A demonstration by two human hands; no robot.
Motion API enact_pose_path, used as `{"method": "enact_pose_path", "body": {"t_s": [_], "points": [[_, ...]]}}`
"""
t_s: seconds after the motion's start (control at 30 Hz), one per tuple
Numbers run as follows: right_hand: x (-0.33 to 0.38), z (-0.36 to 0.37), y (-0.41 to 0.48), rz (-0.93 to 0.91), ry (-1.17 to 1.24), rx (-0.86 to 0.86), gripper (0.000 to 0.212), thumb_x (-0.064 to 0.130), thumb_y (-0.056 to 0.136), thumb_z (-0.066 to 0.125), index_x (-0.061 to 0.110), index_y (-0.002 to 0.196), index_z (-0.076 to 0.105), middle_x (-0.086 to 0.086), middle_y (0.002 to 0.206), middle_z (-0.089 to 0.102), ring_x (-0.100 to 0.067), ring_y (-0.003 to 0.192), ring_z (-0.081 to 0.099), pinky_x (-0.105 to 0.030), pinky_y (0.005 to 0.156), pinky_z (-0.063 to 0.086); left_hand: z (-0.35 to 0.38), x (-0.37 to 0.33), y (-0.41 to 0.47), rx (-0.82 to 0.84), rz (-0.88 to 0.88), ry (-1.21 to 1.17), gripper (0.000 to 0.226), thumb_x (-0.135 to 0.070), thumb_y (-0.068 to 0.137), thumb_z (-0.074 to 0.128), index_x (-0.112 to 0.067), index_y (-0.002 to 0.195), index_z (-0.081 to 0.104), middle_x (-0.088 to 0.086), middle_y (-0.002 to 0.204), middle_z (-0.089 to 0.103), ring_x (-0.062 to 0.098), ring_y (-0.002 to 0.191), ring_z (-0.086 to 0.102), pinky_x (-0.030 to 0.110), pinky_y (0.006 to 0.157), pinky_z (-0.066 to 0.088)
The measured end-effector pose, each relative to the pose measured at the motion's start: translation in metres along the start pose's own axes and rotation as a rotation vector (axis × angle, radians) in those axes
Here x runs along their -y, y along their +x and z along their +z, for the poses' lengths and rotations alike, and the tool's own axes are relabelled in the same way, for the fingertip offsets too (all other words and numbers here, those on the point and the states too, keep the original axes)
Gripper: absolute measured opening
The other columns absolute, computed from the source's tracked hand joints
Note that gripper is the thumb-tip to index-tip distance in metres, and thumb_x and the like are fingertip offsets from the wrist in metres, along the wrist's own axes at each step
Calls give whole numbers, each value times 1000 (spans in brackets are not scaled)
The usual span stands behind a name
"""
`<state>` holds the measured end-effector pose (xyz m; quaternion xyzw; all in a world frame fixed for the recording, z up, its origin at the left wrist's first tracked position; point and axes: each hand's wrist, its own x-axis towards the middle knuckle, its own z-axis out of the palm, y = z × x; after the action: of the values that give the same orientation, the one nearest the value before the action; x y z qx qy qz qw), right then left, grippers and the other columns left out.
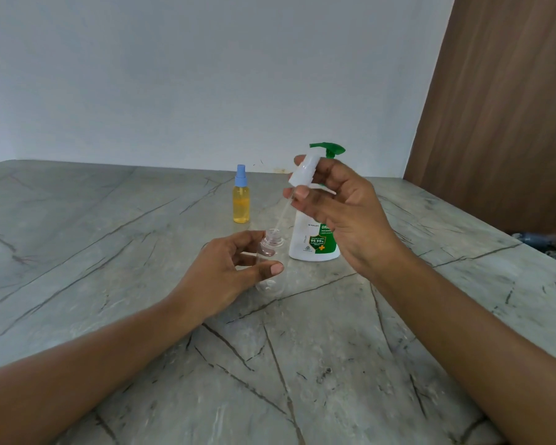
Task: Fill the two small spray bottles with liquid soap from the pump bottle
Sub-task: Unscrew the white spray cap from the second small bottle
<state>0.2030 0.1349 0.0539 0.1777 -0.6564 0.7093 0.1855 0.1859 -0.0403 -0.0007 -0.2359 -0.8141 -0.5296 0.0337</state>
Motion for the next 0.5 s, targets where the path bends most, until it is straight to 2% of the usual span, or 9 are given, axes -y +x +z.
{"method": "enact_pose_path", "body": {"t_s": [0.07, 0.17, 0.23, 0.33, 0.4, 0.5], "points": [[7, -3, 1, -16, 54, -38, 32, 0, 79, 67, 20, 104, 64, -2, 102, 67, -29, 106, 63, -37, 93, 52, -1, 0, -1, 7, 3, -6, 64, -47, 60, 70, -27, 120, 60, -12, 102, 69, 1, 91, 65, 23, 86, 50], [20, -15, 3, 11, 199, -108, 24, -4, 79, 62, 11, 98, 61, -7, 96, 66, -24, 92, 67, -32, 83, 55, -1, 0, -3, 18, 4, -7, 61, -46, 61, 69, -29, 119, 59, -14, 101, 69, -1, 92, 65, 21, 85, 50], [29, -32, 6, 39, 259, -83, 19, -1, 77, 62, 10, 92, 59, -8, 91, 66, -19, 85, 68, -28, 77, 55, -2, 0, -4, 17, 10, -18, 57, -44, 62, 70, -30, 117, 60, -14, 99, 70, 0, 91, 65, 18, 82, 50], [42, -63, 6, 117, 178, 1, 20, 10, 70, 65, 14, 88, 59, -5, 88, 69, -12, 78, 65, -23, 67, 54, -2, 0, -4, 19, 15, -28, 53, -41, 64, 71, -29, 115, 61, -16, 96, 71, 1, 89, 66, 15, 78, 49], [45, -88, 4, 175, 139, 10, 28, 13, 64, 72, 14, 89, 59, -6, 88, 70, -11, 74, 63, -20, 63, 53, -2, 0, -4, 24, 11, -32, 52, -39, 65, 71, -27, 115, 61, -14, 96, 71, 1, 89, 66, 18, 80, 48], [40, -128, 4, 278, 79, -23, 61, 22, 39, 92, 13, 91, 62, -8, 88, 71, -15, 74, 67, -22, 65, 55, -3, 0, -4, 14, 9, -27, 52, -40, 64, 71, -27, 114, 62, -12, 97, 71, 1, 89, 66, 20, 82, 47]]}}
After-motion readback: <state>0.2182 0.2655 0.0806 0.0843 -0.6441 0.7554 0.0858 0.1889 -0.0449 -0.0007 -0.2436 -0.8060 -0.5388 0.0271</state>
